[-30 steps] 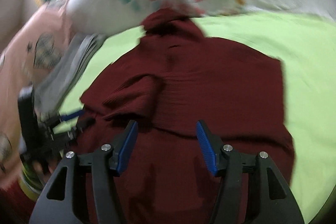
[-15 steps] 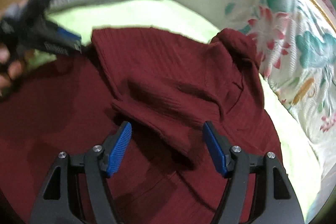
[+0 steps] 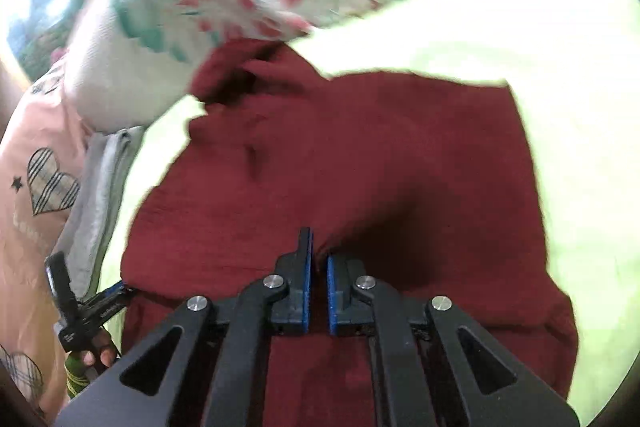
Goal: Fold large clothes
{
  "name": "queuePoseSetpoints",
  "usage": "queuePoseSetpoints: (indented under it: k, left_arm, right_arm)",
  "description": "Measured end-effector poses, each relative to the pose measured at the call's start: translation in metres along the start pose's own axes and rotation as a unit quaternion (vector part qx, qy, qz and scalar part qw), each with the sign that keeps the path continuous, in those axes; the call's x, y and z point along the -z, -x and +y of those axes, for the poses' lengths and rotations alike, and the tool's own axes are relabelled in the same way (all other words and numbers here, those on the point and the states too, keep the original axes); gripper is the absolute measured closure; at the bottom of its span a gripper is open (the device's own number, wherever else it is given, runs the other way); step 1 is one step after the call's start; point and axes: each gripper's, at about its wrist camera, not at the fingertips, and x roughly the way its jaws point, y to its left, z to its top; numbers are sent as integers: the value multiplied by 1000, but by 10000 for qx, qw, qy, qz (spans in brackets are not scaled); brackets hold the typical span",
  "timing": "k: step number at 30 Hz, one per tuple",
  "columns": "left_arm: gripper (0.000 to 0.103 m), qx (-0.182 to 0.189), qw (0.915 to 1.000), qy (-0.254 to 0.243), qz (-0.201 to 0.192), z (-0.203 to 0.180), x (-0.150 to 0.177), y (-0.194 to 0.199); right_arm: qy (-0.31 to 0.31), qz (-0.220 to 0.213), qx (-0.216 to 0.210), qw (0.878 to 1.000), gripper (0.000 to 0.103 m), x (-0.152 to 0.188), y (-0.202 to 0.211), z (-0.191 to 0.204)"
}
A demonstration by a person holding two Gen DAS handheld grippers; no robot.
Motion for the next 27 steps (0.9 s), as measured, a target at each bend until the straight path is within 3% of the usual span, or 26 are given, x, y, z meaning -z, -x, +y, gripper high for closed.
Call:
queuePoseSetpoints:
  k: [1,3,5,8,10,11,12,13,18,23,27]
  left_arm:
    - [57,1,10000,4,4,0,0,0]
    - [57,25,10000,32,9,2,1,0]
    - [57,60,9999,80,15,4,1,1]
    - [56,85,9999,142,21,6,1,0]
    - [56,67,9999,139,27,5,0,0]
    - [56,49,9999,126,25,5,0,0]
    - [56,44,9999,132,24,4,0,0]
    - [56,48,9999,151,26,5,0,0]
    - [55,107,9995,305,35,11,0,0]
    - [54,23,9999,166,21,5,1,-1]
    - [52,97,9994,306,118,11,2,0]
  right_arm:
    - [-194,86,33,9998,89,3,-2,-9]
    - [-472,199,59,9987,65,9,-5,-20]
    - [-705,57,-71,9975,56,12,1,-31]
    - [-1022,-113,-201,9945,54,9,9,-43]
    - [-1188,-169,-43,9928,55,3,9,-52]
    - [-1183,-144,1,9929,65,1,7,-53]
    - [-1147,-131,41,9933,92,-1,6,-53]
    - [-1104,-132,60,9938,98,-5,6,-53]
    - [-857,-823,269,9925,98,-7,45,-54]
    - [-1074,-392,563,9918,98,0,28,-79]
    - [-911,-503,692,9922,97,4,38,-73]
